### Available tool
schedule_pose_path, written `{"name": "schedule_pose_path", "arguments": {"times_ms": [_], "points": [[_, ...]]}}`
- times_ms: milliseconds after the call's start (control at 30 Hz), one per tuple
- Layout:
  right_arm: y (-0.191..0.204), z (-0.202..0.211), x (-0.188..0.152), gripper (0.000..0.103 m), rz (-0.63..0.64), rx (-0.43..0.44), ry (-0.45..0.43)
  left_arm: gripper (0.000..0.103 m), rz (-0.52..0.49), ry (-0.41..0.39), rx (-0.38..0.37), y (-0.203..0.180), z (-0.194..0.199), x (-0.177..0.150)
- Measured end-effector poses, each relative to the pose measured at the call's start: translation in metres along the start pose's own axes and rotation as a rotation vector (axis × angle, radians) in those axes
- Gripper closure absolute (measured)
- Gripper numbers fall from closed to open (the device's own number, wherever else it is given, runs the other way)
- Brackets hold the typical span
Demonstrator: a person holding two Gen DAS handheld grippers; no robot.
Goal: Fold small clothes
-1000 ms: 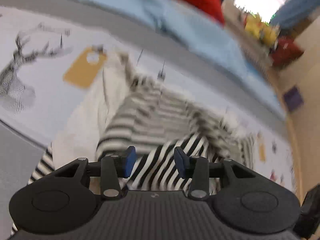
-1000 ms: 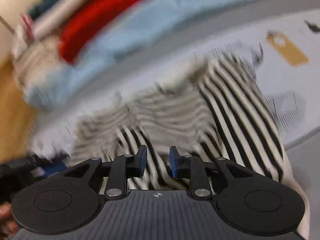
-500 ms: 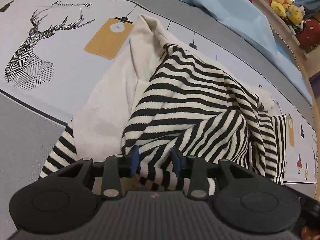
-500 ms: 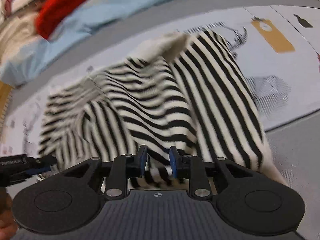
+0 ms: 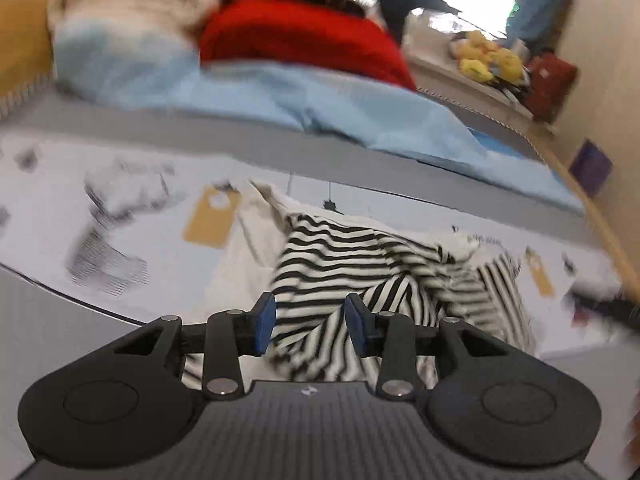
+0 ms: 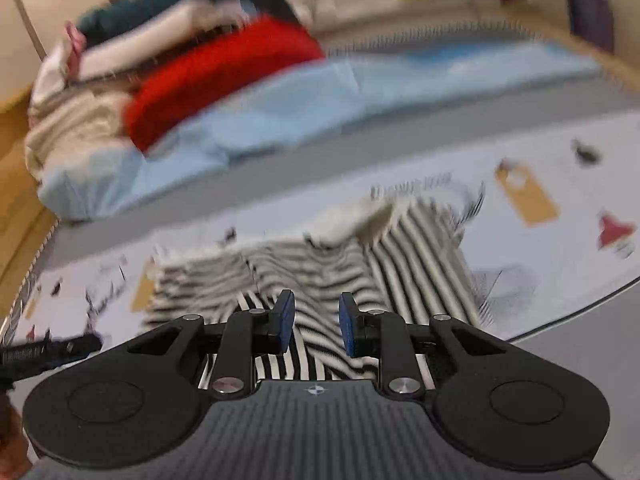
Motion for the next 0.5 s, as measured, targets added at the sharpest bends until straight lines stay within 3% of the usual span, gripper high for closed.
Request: {"name": "schedule_pose_path", "arguments": {"times_ms": [200,333,367,433,500], "points": [[-0.007,0.121,-0.017,0.078,0.048,-0.056,-0.211,0.055,-0.143,-0.083,-0.067,0.014,0.106,-0.042],[-0.031,0.180,-0.055,0.078,0.125,-0.118,-0.237,0.057,-0.205,-0.145,-0.107,0.035,0.154,-0.071],[-0.039,0.193,-0.068,0.078,0.123,-0.131,-0.239,0.060,-0.177,-0.143,-0.115,0.045,0.160,-0.080],[-0.055,0.211,-0.094,0.078,0.093,-0.152,-0.240,0.086,-0.046,-0.088,-0.161,0.061,0.165,-0.093],[-0.068,0.222,-0.117,0.077,0.031,-0.167,-0.207,0.086,0.117,-0.041,-0.246,0.072,0.170,-0.102]]}}
Point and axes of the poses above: each gripper's, at about its wrist camera, not at the fingertips, and z roughly against the way its jaws point, y to its left, x to its top, the point moved 8 cm from there along -z, roughly the way its jaws point, and after that the axes turned 8 degrees about z, right-handed, at the moved point
